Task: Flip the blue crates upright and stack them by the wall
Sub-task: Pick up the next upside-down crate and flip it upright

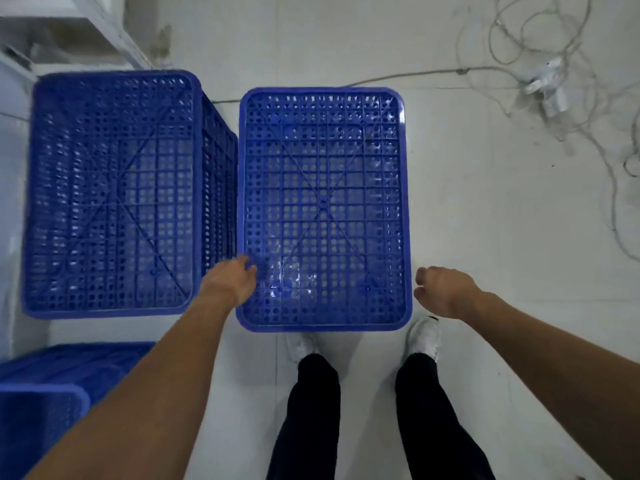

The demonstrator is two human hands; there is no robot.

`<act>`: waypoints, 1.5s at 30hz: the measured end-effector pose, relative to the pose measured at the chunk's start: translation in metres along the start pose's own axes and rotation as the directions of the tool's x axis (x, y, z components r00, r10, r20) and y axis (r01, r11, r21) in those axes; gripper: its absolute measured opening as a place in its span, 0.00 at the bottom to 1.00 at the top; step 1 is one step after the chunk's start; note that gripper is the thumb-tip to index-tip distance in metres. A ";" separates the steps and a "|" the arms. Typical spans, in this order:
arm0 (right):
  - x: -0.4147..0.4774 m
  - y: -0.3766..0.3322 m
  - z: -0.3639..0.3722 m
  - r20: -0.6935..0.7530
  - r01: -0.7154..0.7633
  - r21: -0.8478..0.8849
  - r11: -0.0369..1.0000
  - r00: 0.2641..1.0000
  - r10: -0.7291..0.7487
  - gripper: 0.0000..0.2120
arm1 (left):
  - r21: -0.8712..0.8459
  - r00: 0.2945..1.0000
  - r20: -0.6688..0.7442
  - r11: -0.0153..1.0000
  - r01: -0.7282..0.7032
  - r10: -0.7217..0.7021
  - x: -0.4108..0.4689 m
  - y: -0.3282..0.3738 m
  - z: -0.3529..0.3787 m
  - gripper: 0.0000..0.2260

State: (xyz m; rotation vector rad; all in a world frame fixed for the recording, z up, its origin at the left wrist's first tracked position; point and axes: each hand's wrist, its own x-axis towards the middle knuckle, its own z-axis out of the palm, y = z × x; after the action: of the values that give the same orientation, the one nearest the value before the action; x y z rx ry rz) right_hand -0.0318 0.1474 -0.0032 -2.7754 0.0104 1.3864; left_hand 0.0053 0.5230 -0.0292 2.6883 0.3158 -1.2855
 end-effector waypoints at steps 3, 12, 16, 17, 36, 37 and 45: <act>0.046 0.011 0.028 -0.013 -0.017 0.048 0.999 1.000 0.018 0.16 | 0.104 0.999 -0.012 0.993 0.053 -0.052 0.045 0.008 0.015 0.25; 0.116 0.018 0.046 -0.083 -0.126 0.335 0.934 0.983 0.163 0.16 | 0.052 0.989 -0.129 0.995 0.084 -0.076 0.075 0.005 0.060 0.26; 0.133 0.017 0.045 -0.083 -0.124 0.365 0.923 0.983 0.165 0.10 | -0.028 0.962 -0.274 1.000 -0.009 0.000 0.074 -0.009 0.068 0.29; 0.135 0.016 0.046 -0.084 -0.126 0.376 0.918 0.982 0.169 0.10 | -0.028 0.959 -0.282 0.999 -0.022 0.013 0.074 -0.011 0.069 0.31; 0.124 0.107 0.049 -0.058 -0.189 0.507 0.841 0.966 0.252 0.09 | -0.085 0.917 -0.396 0.993 -0.081 0.041 0.054 0.076 0.102 0.26; 0.122 0.117 0.048 -0.059 -0.195 0.507 0.840 0.964 0.259 0.08 | -0.076 0.914 -0.403 0.993 -0.091 0.054 0.054 0.087 0.104 0.25; 0.119 0.193 0.038 -0.101 -0.231 0.447 0.864 0.947 0.306 0.12 | -0.016 0.913 -0.388 0.989 -0.144 0.127 0.060 0.165 0.110 0.26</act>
State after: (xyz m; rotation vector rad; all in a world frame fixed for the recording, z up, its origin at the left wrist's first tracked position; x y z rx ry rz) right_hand 0.0050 -0.0422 -0.1274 -2.5622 0.6539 1.0212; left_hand 0.0011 0.3469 -0.1378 2.8529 0.1906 -0.6940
